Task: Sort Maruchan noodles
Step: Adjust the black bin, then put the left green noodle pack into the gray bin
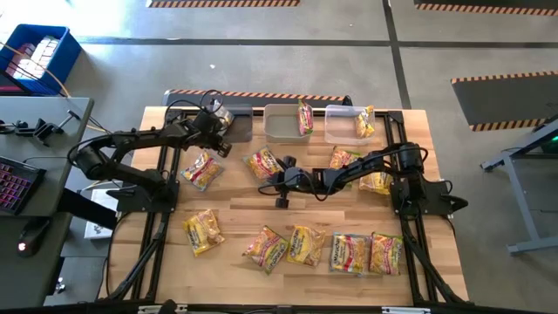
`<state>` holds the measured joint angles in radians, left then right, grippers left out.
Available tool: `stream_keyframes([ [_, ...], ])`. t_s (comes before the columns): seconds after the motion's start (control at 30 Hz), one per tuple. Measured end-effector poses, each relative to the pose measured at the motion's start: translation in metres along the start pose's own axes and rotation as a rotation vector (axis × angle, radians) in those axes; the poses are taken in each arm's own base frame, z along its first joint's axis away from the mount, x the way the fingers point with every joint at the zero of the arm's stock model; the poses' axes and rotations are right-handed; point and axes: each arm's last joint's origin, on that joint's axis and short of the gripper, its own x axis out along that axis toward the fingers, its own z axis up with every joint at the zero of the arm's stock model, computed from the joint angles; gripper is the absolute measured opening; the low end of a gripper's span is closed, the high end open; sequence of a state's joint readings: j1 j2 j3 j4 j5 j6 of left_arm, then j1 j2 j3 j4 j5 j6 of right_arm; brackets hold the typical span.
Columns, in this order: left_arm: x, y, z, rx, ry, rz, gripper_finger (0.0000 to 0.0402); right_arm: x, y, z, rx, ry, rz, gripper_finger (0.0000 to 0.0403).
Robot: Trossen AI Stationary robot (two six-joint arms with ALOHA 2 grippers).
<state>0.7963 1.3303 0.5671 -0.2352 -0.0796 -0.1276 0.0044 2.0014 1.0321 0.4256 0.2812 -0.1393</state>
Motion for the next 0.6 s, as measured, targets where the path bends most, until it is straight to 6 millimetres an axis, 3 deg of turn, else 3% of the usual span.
stream_keyframes([
  [0.2, -0.017, -0.004, 0.005, 0.029, -0.085, 0.011, 0.0, 0.0, 0.0, 0.0, -0.004, 0.005, 0.001, 0.0004],
  [0.4, -0.045, -0.019, 0.003, 0.045, -0.302, -0.07, 0.0, 0.002, -0.008, -0.001, 0.01, -0.011, -0.012, 0.0],
  [0.6, -0.052, -0.031, -0.018, 0.063, -0.481, -0.178, 0.0, -0.013, -0.022, -0.03, 0.146, -0.271, 0.055, 0.0],
])
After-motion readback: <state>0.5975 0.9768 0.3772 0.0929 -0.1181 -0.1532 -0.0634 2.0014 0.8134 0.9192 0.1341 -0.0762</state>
